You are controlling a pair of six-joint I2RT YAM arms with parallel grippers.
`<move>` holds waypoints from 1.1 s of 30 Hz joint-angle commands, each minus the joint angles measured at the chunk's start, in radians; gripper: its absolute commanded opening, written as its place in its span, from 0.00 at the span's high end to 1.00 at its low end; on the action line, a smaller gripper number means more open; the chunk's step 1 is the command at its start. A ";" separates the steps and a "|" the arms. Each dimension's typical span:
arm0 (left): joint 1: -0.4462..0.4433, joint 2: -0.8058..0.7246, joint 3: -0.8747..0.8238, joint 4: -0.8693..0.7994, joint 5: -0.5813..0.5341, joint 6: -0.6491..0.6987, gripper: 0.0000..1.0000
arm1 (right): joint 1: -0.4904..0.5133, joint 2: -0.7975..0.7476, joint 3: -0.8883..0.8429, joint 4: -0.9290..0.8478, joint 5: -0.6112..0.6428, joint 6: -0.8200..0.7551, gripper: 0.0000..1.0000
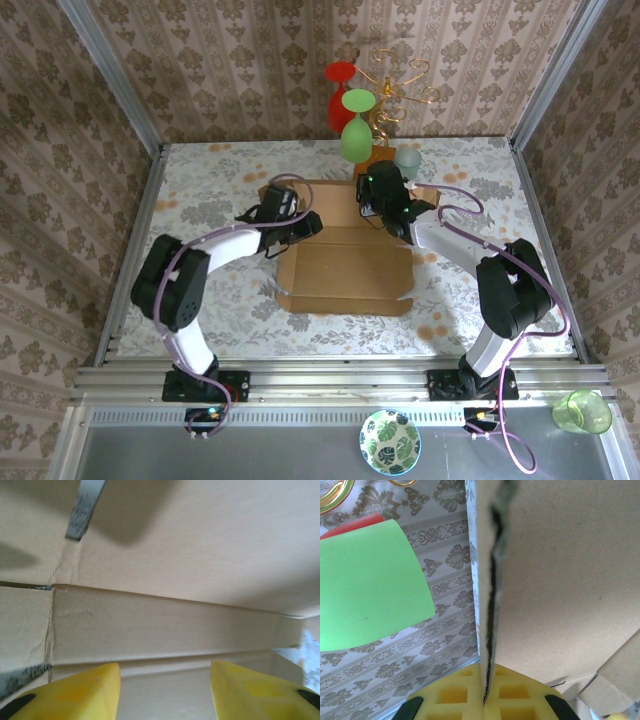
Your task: Fold the paper box
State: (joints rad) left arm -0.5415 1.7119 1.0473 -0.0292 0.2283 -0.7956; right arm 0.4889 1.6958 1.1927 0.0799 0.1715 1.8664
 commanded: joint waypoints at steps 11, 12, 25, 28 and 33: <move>0.513 -0.359 -0.051 -0.309 0.025 0.280 0.80 | -0.009 -0.023 -0.026 0.002 -0.033 -0.065 1.00; 0.542 -0.331 -0.059 -0.287 0.066 0.291 0.81 | -0.009 -0.025 -0.025 0.000 -0.036 -0.069 1.00; 0.363 -0.068 -0.071 -0.006 0.223 0.554 0.60 | -0.046 0.016 -0.049 0.109 -0.149 -0.159 1.00; 0.350 -0.082 -0.114 0.060 0.244 0.545 0.59 | -0.058 0.020 -0.059 0.131 -0.170 -0.174 1.00; 0.319 -0.112 -0.158 0.109 0.258 0.563 0.58 | -0.073 0.044 -0.060 0.179 -0.213 -0.187 1.00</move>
State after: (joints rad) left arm -0.2028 1.6424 0.9112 0.0101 0.4492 -0.2741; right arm 0.4229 1.7153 1.1385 0.2104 -0.0002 1.7199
